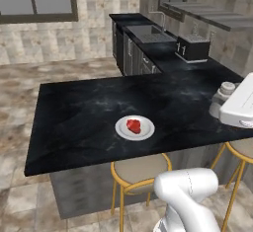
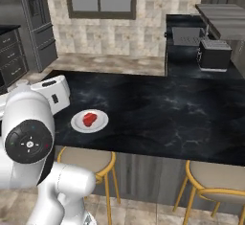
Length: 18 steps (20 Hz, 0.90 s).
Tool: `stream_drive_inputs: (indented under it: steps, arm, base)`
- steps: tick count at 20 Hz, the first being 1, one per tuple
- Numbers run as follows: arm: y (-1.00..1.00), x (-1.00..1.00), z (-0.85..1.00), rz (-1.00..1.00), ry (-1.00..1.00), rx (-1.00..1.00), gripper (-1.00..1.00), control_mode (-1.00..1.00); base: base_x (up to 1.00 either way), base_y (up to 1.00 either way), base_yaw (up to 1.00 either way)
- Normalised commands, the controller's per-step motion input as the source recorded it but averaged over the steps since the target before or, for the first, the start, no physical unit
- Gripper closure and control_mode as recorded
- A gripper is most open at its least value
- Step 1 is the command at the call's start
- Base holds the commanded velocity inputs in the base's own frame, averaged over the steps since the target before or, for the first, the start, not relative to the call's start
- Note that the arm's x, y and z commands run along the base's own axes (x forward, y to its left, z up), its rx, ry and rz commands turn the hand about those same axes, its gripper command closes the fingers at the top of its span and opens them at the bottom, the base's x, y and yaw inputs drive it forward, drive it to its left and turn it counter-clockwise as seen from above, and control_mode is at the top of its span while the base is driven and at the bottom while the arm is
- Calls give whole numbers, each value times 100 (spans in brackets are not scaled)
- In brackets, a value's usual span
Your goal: Retrieve the shaker from the cabinet and place it next the steak on a plate on the dining table.
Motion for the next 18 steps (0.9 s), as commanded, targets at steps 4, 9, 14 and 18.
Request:
stream_drive_inputs:
  steps: [4,9,14,18]
  arm:
    - [0,0,0,0,0,0,100,100]
    - [0,0,0,0,0,0,100,100]
    - [0,0,0,0,0,0,100,100]
    - [0,0,0,0,0,0,100,100]
  base:
    - [100,13,0]
    - [88,11,2]
    - [55,0,27]
    - [50,0,15]
